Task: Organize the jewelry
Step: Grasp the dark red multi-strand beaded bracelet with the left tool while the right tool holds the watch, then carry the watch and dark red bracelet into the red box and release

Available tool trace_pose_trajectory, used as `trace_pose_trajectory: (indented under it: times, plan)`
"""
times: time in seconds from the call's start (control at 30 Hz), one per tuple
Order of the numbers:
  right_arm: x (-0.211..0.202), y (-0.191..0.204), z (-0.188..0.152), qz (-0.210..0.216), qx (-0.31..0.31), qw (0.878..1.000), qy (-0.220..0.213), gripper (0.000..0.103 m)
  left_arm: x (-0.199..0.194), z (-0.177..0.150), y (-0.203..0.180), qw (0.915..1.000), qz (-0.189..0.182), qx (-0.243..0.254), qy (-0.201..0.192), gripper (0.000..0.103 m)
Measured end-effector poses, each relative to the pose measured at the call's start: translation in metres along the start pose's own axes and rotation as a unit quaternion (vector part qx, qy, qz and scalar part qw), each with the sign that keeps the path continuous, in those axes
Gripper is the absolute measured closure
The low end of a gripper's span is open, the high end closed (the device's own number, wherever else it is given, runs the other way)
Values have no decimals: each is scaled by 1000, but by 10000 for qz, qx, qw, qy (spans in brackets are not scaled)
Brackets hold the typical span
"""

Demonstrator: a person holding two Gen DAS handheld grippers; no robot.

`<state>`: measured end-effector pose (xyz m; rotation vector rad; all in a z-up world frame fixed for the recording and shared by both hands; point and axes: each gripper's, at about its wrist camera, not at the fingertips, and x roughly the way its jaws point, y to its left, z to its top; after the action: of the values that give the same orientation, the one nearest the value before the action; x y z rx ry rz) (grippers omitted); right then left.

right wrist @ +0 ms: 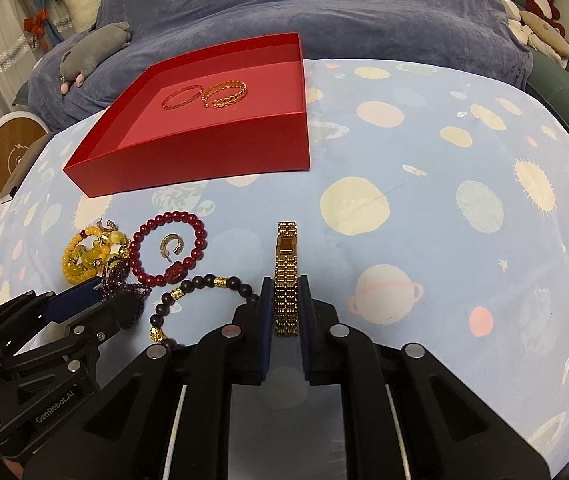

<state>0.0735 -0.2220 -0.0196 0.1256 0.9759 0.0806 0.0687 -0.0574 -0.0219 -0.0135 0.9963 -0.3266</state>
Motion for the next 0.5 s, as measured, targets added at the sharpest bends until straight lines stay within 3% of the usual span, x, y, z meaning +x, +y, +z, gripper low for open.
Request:
trace_pose_trajectory:
  times: [0.03, 0.13, 0.33, 0.4, 0.5]
  plan:
    - [-1, 0, 0, 13, 5, 10000, 2, 92, 0, 0, -1, 10000, -52, 17, 10, 81]
    - [-2, -2, -1, 28, 10, 10000, 10, 92, 0, 0, -1, 9999, -135, 0, 42, 93]
    - [0, -4, 1, 45, 39, 10000, 34, 90, -5, 1, 2, 9998, -209, -63, 29, 95]
    - [2, -6, 2, 88, 116, 9999, 38, 82, -7, 1, 3, 9997, -227, -78, 26, 95]
    - [6, -4, 5, 104, 115, 9999, 56, 80, -9, 2, 3, 9996, -255, -78, 17, 95]
